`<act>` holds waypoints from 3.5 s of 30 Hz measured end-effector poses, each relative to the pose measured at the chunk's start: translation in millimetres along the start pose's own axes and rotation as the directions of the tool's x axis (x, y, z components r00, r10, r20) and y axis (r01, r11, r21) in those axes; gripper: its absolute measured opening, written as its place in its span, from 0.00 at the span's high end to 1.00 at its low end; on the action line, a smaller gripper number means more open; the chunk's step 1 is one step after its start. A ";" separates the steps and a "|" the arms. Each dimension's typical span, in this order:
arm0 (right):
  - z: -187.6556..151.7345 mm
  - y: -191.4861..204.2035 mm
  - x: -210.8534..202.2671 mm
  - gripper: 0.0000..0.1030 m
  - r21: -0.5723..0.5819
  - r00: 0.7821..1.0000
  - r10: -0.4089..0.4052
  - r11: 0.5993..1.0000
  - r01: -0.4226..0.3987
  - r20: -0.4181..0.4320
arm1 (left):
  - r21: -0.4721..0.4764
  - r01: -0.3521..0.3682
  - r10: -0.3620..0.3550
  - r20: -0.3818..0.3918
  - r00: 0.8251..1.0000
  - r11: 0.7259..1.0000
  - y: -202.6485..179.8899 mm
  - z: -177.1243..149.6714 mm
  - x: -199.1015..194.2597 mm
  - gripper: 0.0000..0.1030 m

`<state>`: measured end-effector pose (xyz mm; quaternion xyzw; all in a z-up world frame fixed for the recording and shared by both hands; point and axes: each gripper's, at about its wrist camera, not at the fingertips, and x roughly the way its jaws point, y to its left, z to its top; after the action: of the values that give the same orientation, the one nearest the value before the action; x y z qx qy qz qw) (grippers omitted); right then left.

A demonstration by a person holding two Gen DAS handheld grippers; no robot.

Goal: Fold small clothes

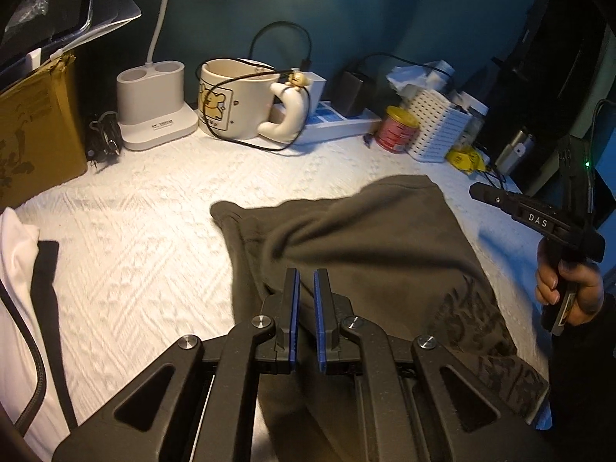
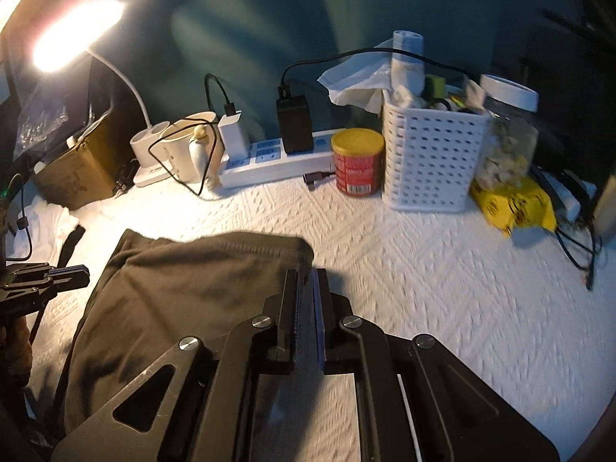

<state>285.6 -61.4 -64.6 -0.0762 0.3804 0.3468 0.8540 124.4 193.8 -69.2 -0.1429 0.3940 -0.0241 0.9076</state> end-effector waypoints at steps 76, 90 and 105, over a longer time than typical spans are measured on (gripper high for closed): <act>-220.7 77.7 -109.6 0.83 0.082 0.985 0.139 0.988 -0.130 -0.107 | 0.217 0.179 -0.163 -0.090 0.983 0.960 -54.3 -166.5 -101.2 0.99; -255.2 92.7 -143.1 0.94 0.122 0.999 -0.019 0.992 0.023 -0.037 | 0.204 0.171 -0.146 -0.129 0.981 0.964 -55.9 -174.5 -87.4 0.99; -255.1 93.8 -147.1 0.94 0.055 0.995 -0.015 0.998 0.021 -0.102 | 0.177 0.193 -0.165 -0.159 0.973 0.965 -50.9 -182.9 -90.6 0.98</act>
<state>3.3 -170.3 -127.0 -0.0734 0.4319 0.3240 0.8385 -66.5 115.3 -109.5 -0.0880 0.4392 -0.1541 0.8807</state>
